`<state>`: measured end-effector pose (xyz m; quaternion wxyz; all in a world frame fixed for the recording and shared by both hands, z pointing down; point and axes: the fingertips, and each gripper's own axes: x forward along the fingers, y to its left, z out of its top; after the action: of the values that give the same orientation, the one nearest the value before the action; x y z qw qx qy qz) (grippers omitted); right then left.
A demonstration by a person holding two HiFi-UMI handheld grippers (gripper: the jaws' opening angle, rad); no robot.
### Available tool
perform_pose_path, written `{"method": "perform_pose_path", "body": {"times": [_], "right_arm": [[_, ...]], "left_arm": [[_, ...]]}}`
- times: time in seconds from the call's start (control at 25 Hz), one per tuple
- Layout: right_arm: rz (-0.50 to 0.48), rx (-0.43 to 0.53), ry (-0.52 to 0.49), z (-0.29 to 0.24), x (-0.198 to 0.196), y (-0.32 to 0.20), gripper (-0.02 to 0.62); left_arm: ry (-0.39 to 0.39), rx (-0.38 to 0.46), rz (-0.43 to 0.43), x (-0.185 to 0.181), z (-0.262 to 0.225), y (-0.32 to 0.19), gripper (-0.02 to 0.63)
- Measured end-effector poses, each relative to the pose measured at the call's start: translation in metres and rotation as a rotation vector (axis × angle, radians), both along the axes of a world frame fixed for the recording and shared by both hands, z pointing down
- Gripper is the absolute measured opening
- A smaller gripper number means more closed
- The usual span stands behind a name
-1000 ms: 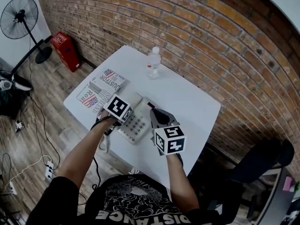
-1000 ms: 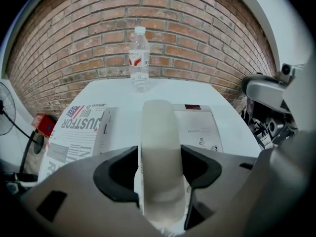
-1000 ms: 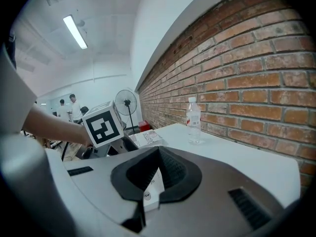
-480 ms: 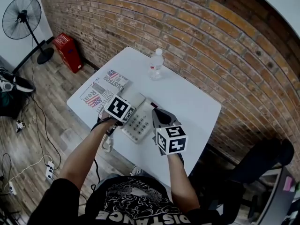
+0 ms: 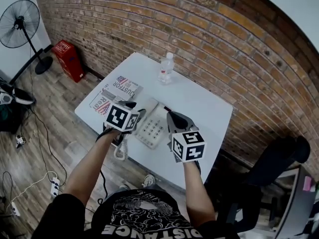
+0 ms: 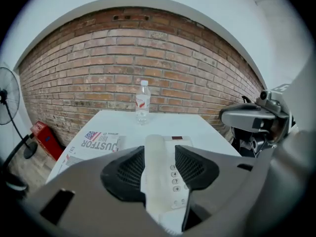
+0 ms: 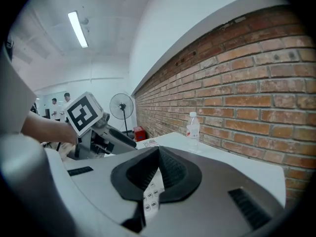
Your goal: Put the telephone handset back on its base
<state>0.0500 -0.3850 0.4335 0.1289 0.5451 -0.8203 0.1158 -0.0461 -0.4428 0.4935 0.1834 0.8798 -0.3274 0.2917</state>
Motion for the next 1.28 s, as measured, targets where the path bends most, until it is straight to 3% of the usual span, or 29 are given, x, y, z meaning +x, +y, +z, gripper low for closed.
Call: {"method": "perform_pose_path", "body": {"times": [0.28,0.64,1.28], "right_arm": [[0.056,0.039,0.013,-0.023,-0.014,0.02,0.0],[0.123,0.091,0.042,-0.048,-0.032,0.051,0.0],[0.202,0.107,0.074,-0.054,-0.037,0.096,0.0]], "left_arm": [[0.106,0.158,-0.006,-0.024,-0.055,0.015,0.107],[0.185,0.318,-0.002,-0.057,-0.098,0.045,0.059],[0.293,0.339,-0.066,-0.104,-0.1,0.073,0.011]]}}
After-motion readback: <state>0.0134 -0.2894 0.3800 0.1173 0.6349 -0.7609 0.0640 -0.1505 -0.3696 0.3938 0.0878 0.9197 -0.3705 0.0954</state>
